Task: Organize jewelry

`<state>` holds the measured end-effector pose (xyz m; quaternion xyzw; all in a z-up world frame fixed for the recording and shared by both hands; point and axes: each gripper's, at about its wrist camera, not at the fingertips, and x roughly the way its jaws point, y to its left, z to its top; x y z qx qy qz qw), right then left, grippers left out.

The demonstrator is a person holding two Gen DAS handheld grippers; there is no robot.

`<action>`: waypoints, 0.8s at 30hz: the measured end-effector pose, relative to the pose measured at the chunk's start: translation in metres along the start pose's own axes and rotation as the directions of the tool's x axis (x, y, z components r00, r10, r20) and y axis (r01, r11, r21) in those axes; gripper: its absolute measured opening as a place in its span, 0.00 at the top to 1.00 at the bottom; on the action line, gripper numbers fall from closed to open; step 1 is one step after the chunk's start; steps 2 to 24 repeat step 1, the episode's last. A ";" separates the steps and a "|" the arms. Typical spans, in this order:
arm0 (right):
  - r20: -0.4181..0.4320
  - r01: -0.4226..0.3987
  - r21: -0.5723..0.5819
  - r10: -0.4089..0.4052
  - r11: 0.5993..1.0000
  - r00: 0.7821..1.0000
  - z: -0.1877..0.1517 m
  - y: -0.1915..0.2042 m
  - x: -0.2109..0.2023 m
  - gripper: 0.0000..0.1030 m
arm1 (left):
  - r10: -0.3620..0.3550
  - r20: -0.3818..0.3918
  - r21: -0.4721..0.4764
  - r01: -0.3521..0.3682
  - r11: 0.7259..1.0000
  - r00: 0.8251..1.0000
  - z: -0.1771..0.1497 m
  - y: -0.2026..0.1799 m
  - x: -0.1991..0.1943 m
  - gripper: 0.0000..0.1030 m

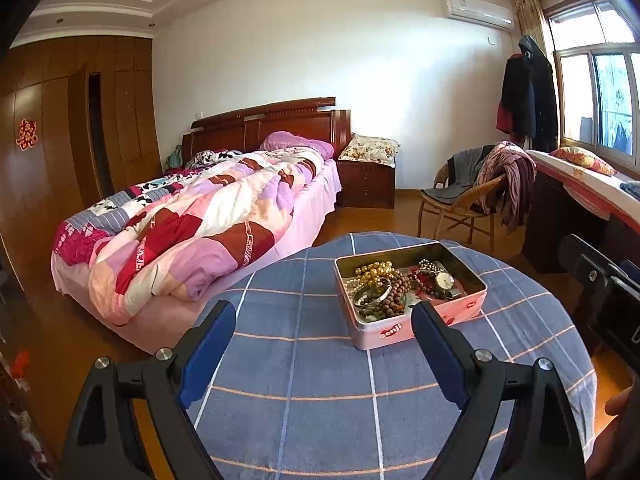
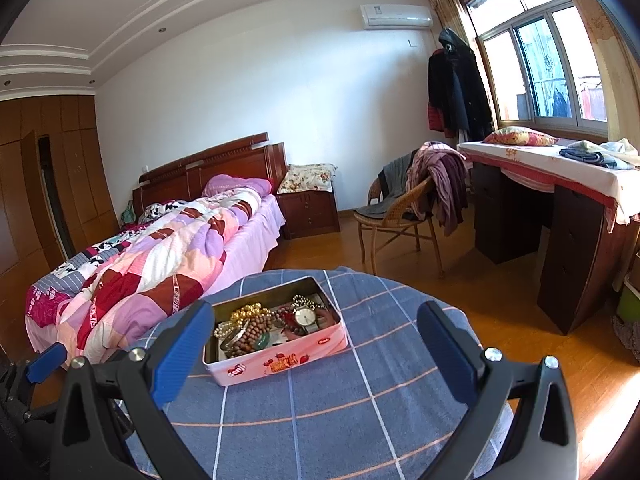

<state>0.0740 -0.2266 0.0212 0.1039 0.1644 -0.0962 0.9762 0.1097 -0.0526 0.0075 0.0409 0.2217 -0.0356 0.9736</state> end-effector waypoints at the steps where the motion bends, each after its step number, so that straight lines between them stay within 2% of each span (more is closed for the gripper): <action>1: -0.007 0.005 -0.002 -0.005 1.000 1.000 0.000 0.000 0.002 0.00 | 0.007 0.001 0.013 -0.008 1.000 1.000 0.000 -0.001 0.002 0.13; 24: -0.007 0.005 -0.002 -0.005 1.000 1.000 0.000 0.000 0.002 0.00 | 0.007 0.001 0.013 -0.008 1.000 1.000 0.000 -0.001 0.002 0.13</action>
